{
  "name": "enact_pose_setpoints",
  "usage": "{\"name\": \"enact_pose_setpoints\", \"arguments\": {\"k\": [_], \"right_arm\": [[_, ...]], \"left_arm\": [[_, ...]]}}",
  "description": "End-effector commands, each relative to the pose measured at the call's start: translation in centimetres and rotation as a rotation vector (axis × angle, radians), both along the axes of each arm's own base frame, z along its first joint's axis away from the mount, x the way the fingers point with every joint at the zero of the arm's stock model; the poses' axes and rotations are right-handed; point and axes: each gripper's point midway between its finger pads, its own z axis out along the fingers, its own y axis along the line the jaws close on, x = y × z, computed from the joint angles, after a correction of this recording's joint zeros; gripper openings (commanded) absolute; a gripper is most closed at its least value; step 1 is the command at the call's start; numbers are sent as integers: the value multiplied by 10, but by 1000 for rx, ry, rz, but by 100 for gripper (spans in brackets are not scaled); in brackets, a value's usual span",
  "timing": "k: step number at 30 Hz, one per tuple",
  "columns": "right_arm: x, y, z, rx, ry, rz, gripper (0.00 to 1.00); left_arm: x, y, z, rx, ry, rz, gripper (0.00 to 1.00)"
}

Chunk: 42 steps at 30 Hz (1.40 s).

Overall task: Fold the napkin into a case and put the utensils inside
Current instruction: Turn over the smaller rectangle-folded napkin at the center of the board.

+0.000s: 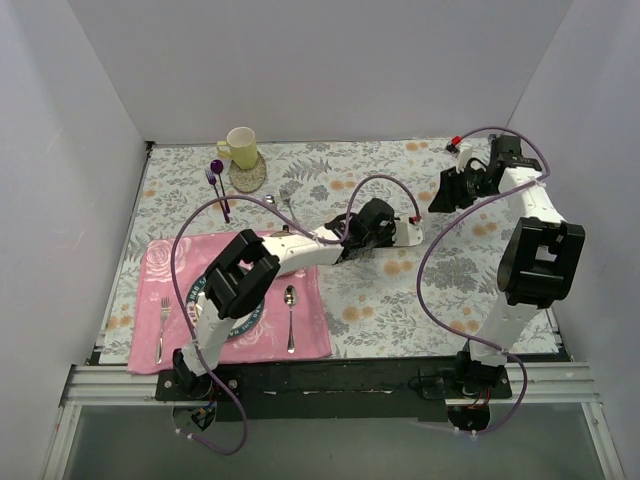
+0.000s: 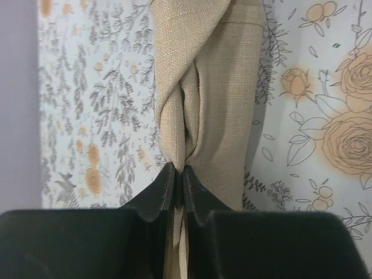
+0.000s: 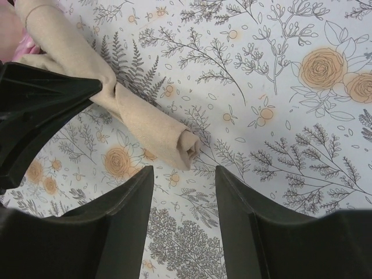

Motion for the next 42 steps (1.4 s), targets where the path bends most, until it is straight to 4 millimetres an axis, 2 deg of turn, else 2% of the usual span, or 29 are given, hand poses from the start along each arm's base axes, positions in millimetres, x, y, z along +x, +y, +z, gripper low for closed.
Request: {"name": "enact_pose_setpoints", "arguments": {"k": [1,4,6,8,9,11,12,15,16,18,19,23,24,25,27,28,30,31,33,35,36,38,39,40,42], "right_arm": [[4,7,11,52,-28,39,54],[5,15,6,75,-17,60,54],[2,21,0,81,-9,83,54],[0,30,-5,83,-10,108,53],[-5,34,-11,89,8,117,52],[-13,44,-16,100,23,150,50],[-19,48,-19,102,36,165,48],[-44,61,-30,115,78,223,44],[-58,67,-37,120,108,244,43],[-70,71,-41,110,111,272,43],[-80,81,-45,108,128,303,41],[-114,84,-68,73,185,334,39],[-115,84,-71,64,183,335,38],[-117,81,-76,45,192,330,38],[-120,78,-84,27,214,321,37],[-121,77,-86,17,221,319,37],[-125,75,-90,10,235,319,37],[-126,75,-91,9,238,319,37],[-128,75,-90,10,237,321,37],[-131,78,-82,33,242,329,37],[-131,79,-78,48,238,328,37],[-129,81,-59,114,225,313,38],[-127,82,-53,138,223,306,38],[-119,83,-39,177,197,301,39],[-117,85,-28,205,196,303,40]], "left_arm": [[0,-4,84,-120,-281,11,0],[-14,-6,76,-112,-321,-1,0],[-28,-7,61,-90,-313,-17,0],[-35,-7,58,-100,-335,-11,0],[-45,-8,48,-89,-323,-20,0],[-52,-8,42,-89,-319,-12,0],[-62,-9,36,-81,-311,-22,0],[-80,-13,35,-88,-310,-32,0],[-86,-10,27,-75,-290,-34,0],[-99,-11,23,-69,-277,-47,6],[-105,-8,18,-59,-261,-49,7],[-121,-9,7,-46,-214,-58,24],[-124,-10,7,-45,-205,-59,33],[-128,-7,1,-20,-178,-64,37],[-134,-10,5,-39,-135,-60,46],[-141,-8,-1,-14,-91,-77,48],[-151,-10,4,-37,-22,-80,54],[-160,-3,-6,7,32,-93,59],[-171,-3,-3,-10,123,-82,59],[-190,7,-9,16,229,-94,60],[-199,13,-6,-2,278,-86,61],[-215,22,-7,6,355,-103,62],[-220,27,-1,-7,369,-111,62],[-223,33,-4,-4,384,-101,63],[-225,36,-1,-7,394,-103,64]]}}
